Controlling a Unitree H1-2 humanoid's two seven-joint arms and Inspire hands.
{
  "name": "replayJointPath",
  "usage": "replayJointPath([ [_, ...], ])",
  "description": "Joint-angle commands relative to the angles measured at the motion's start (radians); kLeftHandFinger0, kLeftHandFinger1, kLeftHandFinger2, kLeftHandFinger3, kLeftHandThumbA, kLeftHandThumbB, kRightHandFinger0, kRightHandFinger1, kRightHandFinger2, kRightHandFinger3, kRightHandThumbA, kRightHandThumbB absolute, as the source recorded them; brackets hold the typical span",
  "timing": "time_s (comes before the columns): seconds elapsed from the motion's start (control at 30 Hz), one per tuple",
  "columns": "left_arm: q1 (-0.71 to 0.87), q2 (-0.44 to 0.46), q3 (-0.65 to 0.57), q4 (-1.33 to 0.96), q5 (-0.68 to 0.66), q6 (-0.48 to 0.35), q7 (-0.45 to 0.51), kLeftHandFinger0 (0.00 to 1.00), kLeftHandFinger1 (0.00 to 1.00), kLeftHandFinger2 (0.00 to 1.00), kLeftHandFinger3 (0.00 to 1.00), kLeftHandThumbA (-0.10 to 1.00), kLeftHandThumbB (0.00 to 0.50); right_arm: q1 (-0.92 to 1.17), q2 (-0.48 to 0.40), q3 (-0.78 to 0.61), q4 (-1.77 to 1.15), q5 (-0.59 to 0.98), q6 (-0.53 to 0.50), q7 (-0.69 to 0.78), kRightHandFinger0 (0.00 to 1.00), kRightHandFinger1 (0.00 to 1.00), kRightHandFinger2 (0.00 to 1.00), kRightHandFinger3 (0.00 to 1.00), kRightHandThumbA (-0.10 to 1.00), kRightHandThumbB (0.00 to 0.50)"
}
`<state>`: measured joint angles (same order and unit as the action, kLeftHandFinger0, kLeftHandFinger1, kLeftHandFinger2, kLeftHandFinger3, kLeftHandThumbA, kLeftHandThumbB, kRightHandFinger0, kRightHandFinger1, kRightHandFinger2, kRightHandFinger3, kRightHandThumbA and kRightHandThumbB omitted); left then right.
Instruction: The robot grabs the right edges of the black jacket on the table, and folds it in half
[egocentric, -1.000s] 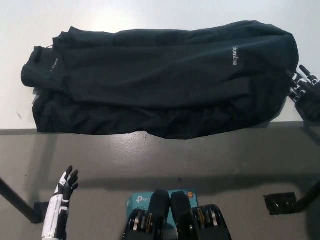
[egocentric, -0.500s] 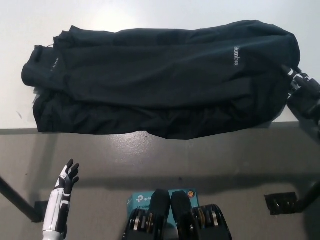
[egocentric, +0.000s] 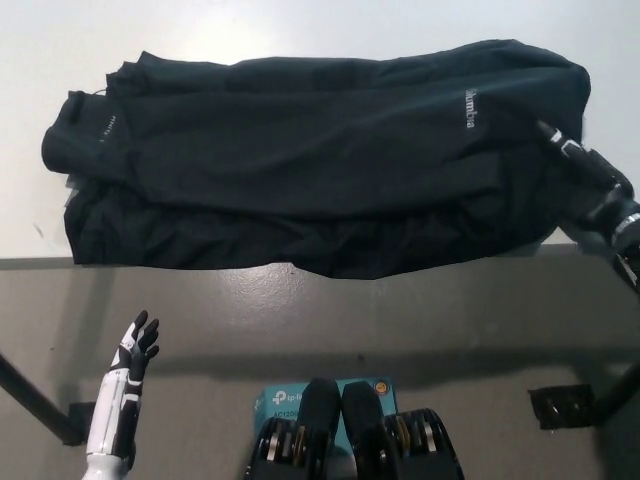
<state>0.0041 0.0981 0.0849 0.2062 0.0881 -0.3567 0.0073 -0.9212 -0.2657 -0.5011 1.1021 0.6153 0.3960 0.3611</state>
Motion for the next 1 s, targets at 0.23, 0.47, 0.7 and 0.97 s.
replayJointPath([
  [0.23,-0.029,0.014,0.009,-0.012,0.001,-0.044,0.022,1.0,1.0,1.0,1.0,1.0,0.5,-0.157,0.077,0.024,-0.044,-0.094,-0.139,-0.31,0.0,0.0,0.37,0.56,-0.1,0.215],
  [0.47,-0.036,0.017,0.006,-0.011,0.011,-0.029,0.021,1.0,1.0,1.0,1.0,1.0,0.5,-0.141,0.104,0.032,-0.119,-0.108,-0.206,-0.325,0.0,0.11,0.61,0.35,-0.1,0.093],
  [0.7,-0.041,0.013,0.006,-0.003,-0.004,-0.037,0.016,1.0,1.0,1.0,1.0,1.0,0.5,-0.142,0.102,0.011,-0.141,-0.098,-0.241,-0.36,0.0,0.2,0.63,0.92,-0.1,0.032],
  [0.97,-0.047,0.014,0.0,-0.005,0.0,-0.031,0.013,1.0,1.0,1.0,1.0,1.0,0.5,-0.167,0.081,-0.031,-0.247,-0.069,-0.205,-0.395,0.0,0.23,0.71,1.0,-0.1,0.067],
])
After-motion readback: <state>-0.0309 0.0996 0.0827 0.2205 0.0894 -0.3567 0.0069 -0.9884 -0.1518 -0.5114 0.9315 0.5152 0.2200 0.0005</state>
